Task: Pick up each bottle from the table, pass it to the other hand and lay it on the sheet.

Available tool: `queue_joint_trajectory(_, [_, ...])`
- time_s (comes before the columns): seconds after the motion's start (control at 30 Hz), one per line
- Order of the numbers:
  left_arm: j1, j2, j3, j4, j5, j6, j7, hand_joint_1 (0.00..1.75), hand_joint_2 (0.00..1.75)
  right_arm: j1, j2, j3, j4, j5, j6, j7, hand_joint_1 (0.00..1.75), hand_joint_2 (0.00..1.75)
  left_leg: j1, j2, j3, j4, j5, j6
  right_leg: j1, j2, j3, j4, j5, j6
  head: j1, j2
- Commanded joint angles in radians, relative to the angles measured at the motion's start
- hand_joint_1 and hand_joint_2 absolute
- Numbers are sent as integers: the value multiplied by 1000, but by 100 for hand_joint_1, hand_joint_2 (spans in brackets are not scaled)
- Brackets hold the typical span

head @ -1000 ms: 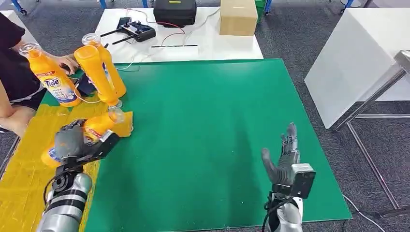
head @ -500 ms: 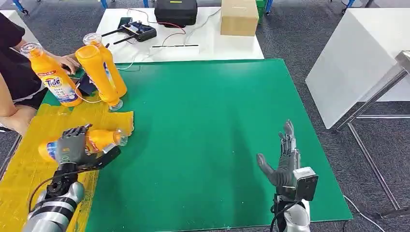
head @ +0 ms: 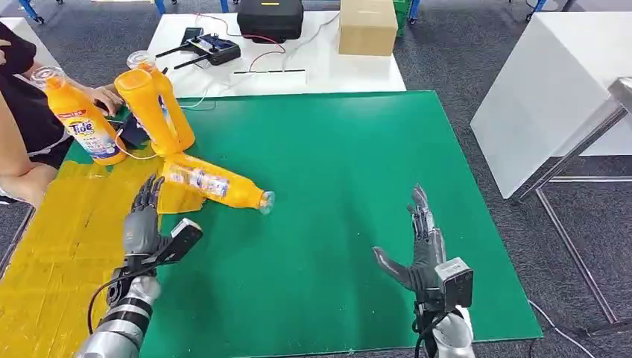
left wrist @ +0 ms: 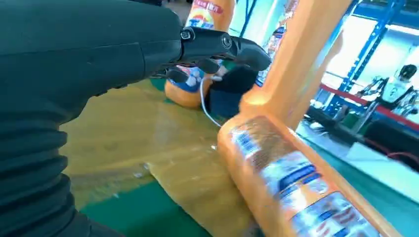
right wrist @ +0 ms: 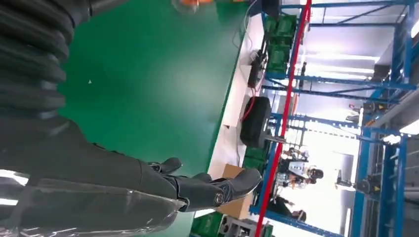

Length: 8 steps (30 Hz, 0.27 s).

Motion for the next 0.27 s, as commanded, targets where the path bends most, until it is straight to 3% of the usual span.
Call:
queue_joint_trajectory(0.03, [-67, -47, 60, 27, 178, -2, 13, 0, 175, 0, -21, 22, 24, 28, 7, 9, 0, 175, 1, -2, 1, 0, -1, -1, 1, -2, 3, -1, -1, 0, 0, 0])
queue_joint_trajectory(0.27, [-78, -25, 37, 48, 250, -29, 14, 0, 175, -3, -21, 20, 25, 32, 9, 9, 0, 175, 1, -1, 3, 0, -1, -2, 1, -1, 3, 0, -1, -1, 0, 0])
